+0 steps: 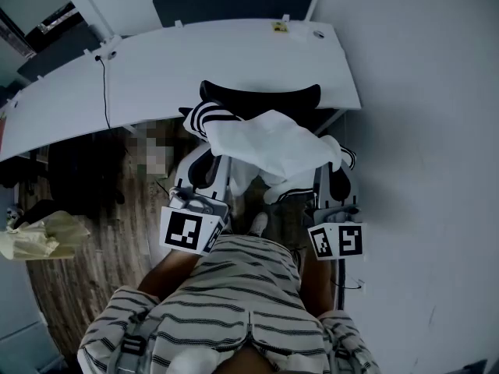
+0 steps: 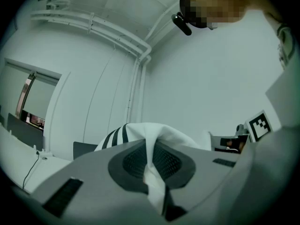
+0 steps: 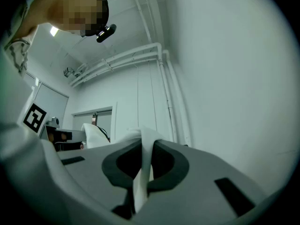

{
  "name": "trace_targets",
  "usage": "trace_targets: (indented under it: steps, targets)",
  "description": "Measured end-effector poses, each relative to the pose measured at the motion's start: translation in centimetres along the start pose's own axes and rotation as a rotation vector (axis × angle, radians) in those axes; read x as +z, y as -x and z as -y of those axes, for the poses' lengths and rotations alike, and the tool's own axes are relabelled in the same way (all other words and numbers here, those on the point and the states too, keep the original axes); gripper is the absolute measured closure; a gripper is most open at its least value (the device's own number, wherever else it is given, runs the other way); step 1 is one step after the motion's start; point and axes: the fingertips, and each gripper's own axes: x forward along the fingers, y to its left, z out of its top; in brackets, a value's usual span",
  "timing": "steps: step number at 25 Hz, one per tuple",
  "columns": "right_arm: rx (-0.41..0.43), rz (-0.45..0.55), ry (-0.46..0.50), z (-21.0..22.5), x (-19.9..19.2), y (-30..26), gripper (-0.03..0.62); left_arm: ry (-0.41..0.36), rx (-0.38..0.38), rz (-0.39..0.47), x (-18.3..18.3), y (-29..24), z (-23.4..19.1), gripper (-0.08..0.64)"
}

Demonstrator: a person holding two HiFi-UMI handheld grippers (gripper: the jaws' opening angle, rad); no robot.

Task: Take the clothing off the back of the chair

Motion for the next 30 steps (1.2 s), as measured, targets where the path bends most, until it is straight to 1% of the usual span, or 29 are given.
trace_targets:
  steps: [6,14,18,24,30]
  targets:
    - [0.002,-0.018,0.001,0.0,-0.3,-0.2,0.566,0.005,-0.005,-0.027,-0.5,0.0,0.1,0.528]
    - [-0.005,-0.04,0.011,0.4,-1.9,-0.4,0.566,-0.004,-0.005,-0.055,-2.1,-0.5,0.4,0.528]
    - [-0.014,-0.049,0.016,-0.4,-1.3,0.0,0.566,-0.005,-0.008,-0.069,-1.4,0.4,0.2,0.528]
    - [-0.024,-0.064,0.007,-0.1,-4.3,1.2,0.567,-0.021,-0.015,-0.092,-4.3,1.2,0.6,0.528]
    - [-0.039,-0.093,0.02,-0.1,-5.7,1.2,0.566,-0.022,-0.016,-0.109,-5.4,1.1,0.6,0.528]
